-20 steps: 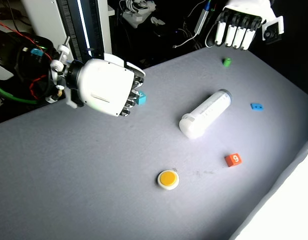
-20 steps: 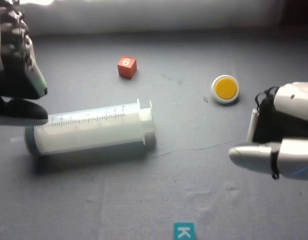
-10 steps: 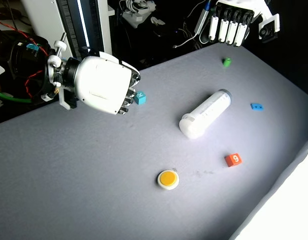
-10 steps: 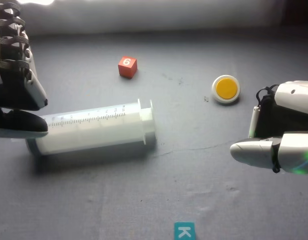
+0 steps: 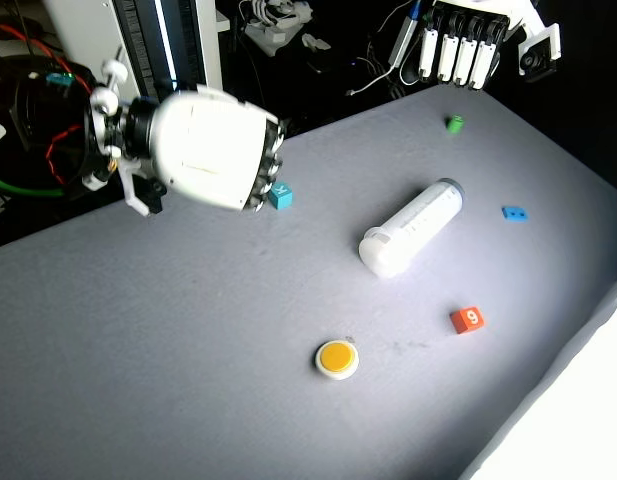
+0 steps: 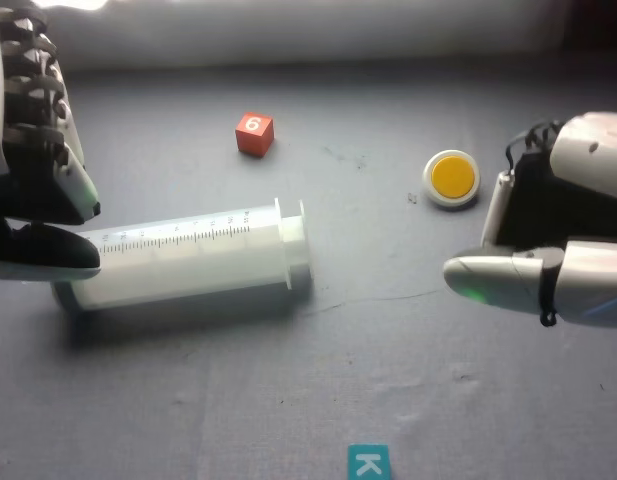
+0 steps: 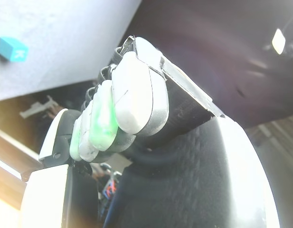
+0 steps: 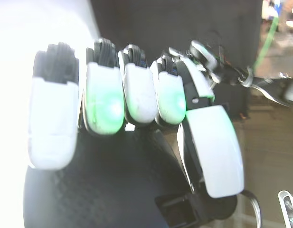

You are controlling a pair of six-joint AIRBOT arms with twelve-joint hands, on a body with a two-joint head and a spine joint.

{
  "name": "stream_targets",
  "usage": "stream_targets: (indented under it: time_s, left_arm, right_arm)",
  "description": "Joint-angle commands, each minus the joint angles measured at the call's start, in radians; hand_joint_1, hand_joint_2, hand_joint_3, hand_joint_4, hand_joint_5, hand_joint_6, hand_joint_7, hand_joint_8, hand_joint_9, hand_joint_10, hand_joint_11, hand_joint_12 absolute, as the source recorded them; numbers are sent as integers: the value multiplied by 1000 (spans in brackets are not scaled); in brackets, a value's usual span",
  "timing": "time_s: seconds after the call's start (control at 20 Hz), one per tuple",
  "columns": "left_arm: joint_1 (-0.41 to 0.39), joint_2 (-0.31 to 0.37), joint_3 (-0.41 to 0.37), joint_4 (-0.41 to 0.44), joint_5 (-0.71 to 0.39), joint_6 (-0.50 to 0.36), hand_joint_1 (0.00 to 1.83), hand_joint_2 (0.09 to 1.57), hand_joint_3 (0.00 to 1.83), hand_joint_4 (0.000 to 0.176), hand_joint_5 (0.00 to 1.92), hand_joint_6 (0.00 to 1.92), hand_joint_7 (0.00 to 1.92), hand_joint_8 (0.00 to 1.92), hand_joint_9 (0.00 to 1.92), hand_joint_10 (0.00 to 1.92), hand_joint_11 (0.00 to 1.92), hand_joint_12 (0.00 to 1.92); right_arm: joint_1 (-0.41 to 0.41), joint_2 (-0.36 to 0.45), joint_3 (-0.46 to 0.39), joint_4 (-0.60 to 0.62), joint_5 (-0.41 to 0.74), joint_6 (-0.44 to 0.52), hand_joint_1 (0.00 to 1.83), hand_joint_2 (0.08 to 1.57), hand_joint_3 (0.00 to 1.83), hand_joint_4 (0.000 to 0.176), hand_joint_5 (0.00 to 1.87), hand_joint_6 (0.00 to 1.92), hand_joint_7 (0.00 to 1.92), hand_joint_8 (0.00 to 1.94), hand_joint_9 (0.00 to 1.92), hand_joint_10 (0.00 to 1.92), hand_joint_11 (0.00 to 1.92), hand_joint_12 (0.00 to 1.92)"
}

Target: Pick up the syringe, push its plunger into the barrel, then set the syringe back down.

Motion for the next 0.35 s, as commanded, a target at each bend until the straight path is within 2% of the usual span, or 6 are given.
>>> stream_targets:
  time_s: [0.0,0.05,0.3]
  left_arm:
    - [-14,3,-5,-80,-50,1,1259,1388,0,78,1610,1921,1660,1921,1674,1921,1669,1921]
    - [-15,2,-6,-78,-54,1,1254,1370,0,72,1602,1921,1651,1921,1663,1921,1656,1921]
    - [-19,1,-1,-66,-71,0,1247,1390,0,74,1595,1921,1658,1921,1674,1921,1661,1921]
  right_arm:
    - [15,8,-9,9,110,-13,1059,1402,0,176,1551,1921,1639,1941,1702,1921,1879,1921]
    - [19,10,-12,9,92,-21,1061,1401,0,176,1551,1921,1637,1941,1700,1921,1878,1921]
    - [24,11,-14,7,3,-34,1066,1392,0,176,1566,1921,1658,1941,1733,1921,1908,1921]
